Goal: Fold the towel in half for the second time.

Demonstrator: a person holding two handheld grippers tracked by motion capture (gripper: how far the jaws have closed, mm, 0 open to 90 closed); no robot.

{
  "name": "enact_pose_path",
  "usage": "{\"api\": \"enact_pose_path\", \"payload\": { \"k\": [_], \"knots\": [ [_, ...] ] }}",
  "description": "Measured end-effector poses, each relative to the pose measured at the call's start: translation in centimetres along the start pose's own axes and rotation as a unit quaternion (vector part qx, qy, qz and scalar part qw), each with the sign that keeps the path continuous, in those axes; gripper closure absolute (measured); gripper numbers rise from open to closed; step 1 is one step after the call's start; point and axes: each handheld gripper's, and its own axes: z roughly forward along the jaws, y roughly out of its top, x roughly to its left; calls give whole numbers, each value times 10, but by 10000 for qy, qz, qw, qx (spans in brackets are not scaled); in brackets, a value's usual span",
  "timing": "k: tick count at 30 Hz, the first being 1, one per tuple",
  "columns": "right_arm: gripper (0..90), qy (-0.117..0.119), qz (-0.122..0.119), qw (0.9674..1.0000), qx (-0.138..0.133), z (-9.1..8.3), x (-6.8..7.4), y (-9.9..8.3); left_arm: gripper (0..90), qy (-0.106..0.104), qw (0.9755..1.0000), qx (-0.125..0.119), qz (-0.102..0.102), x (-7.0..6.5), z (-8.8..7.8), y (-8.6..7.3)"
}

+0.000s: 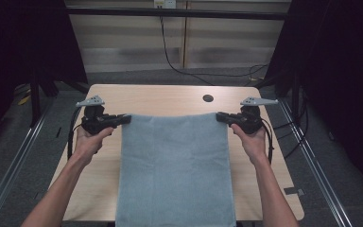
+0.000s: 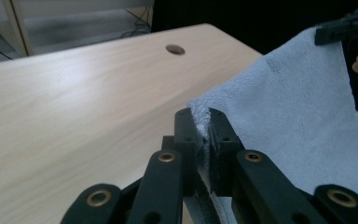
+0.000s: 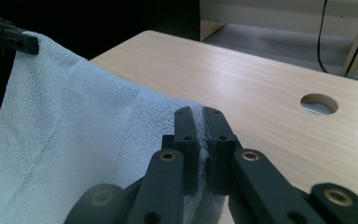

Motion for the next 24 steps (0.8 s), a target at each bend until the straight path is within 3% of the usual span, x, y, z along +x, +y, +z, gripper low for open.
{"api": "enact_pose_path", "payload": {
  "k": [5, 8, 10, 12, 14, 16, 24],
  "knots": [
    [860, -68, -44, 9999, -83, -4, -4, 15, 846, 73, 9996, -261, 56, 3, -5, 17],
    [861, -81, -69, 9999, -127, -4, -6, 21, 846, 187, 9995, -218, 140, 4, -4, 20],
    [862, -58, -129, 9998, -115, -3, -6, 22, 846, 350, 9988, -235, 235, 3, -3, 15],
    [862, -10, -160, 9998, -132, -3, -2, 20, 846, 182, 9994, -271, 114, 3, -4, 7],
    [862, 21, -210, 9998, -72, -5, 4, 15, 846, 227, 9993, -198, 219, 1, -6, -1],
    [862, 82, -267, 9996, -47, -7, 8, 10, 845, 100, 9995, -244, 185, 0, -11, -7],
    [862, 245, -447, 9987, 76, -25, 27, -12, 845, -87, 9994, -235, 226, -12, -22, -32]
  ]
}}
